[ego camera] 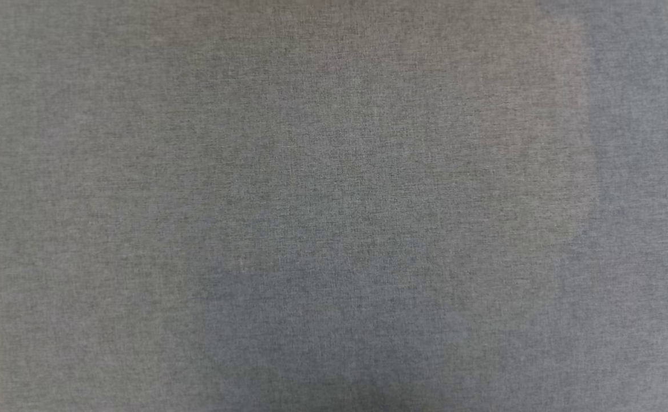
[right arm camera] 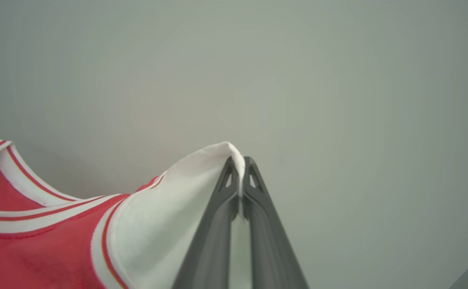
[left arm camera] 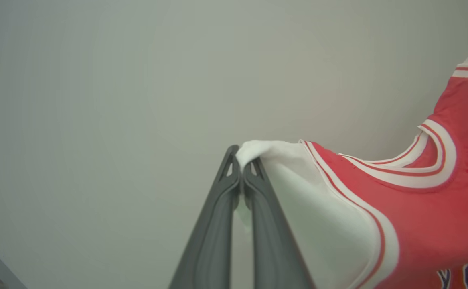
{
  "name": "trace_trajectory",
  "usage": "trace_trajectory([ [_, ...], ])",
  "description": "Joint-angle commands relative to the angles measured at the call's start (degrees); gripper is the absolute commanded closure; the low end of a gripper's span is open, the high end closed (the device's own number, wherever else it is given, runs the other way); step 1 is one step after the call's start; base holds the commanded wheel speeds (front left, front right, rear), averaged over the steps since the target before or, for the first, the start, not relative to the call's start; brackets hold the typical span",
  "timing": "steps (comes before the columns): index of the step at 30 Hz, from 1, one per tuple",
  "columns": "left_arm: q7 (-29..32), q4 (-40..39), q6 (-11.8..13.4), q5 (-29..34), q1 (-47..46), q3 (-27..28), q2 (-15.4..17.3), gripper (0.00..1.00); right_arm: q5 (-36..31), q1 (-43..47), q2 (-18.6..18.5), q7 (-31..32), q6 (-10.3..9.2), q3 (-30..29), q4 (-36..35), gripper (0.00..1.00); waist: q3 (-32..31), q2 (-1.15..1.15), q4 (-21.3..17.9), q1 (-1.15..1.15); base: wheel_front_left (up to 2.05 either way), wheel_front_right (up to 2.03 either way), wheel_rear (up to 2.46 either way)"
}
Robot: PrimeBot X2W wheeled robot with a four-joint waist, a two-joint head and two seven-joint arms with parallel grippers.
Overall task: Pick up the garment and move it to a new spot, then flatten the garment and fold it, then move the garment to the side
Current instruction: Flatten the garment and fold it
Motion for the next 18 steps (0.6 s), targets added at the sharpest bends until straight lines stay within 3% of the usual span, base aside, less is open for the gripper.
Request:
trace_trajectory([
  [1, -0.9, 1.2, -0.5, -0.4, -0.3, 0.0, -0.5, 1.0, 0.0, 0.1, 0.5, -0.9, -0.04, 0.9, 0.7, 1.0, 0.9, 0.0, -0.3, -0.01, 0.0, 0.0, 0.0],
  [18, -10.2, 10.9, -3.8, -4.9, 16.2, -1.7, -2.1, 1.0, 8.6, 18.5, 4.4, -8.6, -0.04, 8.2, 3.4, 1.0, -4.3, 0.0, 0.6, -0.01, 0.0, 0.0, 0.0],
])
